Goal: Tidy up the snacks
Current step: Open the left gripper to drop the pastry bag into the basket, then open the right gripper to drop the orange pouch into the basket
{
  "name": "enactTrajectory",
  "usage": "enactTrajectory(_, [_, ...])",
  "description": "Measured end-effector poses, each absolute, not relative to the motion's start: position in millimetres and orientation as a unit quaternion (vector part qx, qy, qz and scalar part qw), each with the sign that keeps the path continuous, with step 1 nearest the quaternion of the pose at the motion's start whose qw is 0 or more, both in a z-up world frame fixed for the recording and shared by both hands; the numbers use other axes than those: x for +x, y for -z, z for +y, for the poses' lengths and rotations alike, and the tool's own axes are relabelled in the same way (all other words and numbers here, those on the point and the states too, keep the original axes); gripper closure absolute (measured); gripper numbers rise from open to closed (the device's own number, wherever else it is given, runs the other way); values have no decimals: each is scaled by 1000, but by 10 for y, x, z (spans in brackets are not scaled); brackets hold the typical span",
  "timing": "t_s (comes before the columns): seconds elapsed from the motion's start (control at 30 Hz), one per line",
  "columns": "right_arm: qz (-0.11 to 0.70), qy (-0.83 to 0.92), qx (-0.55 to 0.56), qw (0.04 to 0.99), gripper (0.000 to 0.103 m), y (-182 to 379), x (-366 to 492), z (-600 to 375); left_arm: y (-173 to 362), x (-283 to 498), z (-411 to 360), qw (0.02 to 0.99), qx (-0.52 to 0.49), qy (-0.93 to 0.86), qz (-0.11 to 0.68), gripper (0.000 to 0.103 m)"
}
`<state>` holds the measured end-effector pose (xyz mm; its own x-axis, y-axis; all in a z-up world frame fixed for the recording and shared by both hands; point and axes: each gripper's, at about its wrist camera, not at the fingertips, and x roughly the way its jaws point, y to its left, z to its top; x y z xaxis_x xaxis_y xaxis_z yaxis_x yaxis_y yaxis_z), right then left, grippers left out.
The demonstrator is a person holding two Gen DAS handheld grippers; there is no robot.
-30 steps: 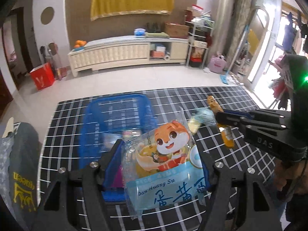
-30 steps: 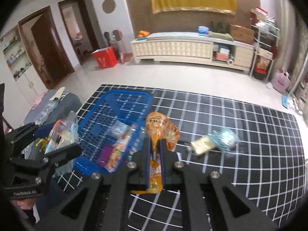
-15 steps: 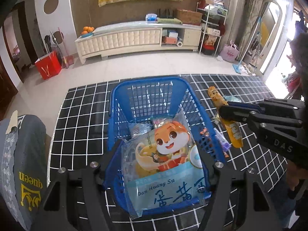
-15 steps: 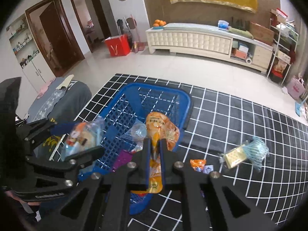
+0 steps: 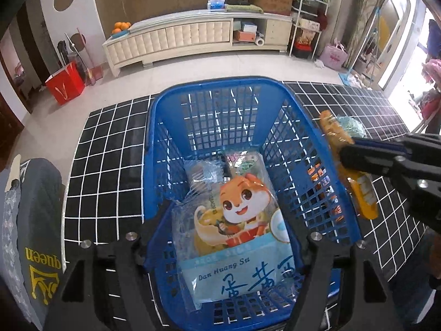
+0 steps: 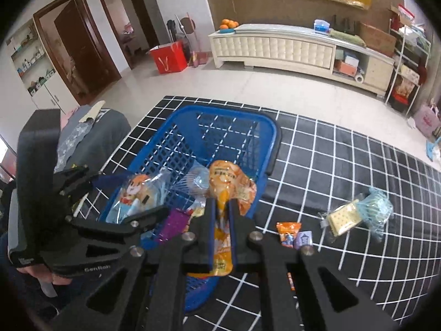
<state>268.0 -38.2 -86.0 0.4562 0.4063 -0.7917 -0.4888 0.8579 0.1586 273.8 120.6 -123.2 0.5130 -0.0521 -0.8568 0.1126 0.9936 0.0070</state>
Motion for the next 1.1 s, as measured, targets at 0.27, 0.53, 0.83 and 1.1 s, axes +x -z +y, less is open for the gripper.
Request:
enactTrajectory(0.27, [447, -265, -41, 854, 91, 795, 2607, -405, 1113, 2692, 1260, 876, 23, 38, 481, 32])
enactTrajectory(0.53, [447, -277, -57, 849, 91, 755, 2723, -166, 839, 2652, 1451, 889, 21, 31, 457, 32])
enactTrajectory(0.83, [477, -281, -86, 828, 91, 1041, 3024, 291, 912, 2790, 1851, 886, 22, 9, 463, 32])
enactTrajectory(1.1, [508, -257, -118, 814, 82, 1360, 3187, 515, 1069, 2890, 2082, 882, -8, 0, 472, 32])
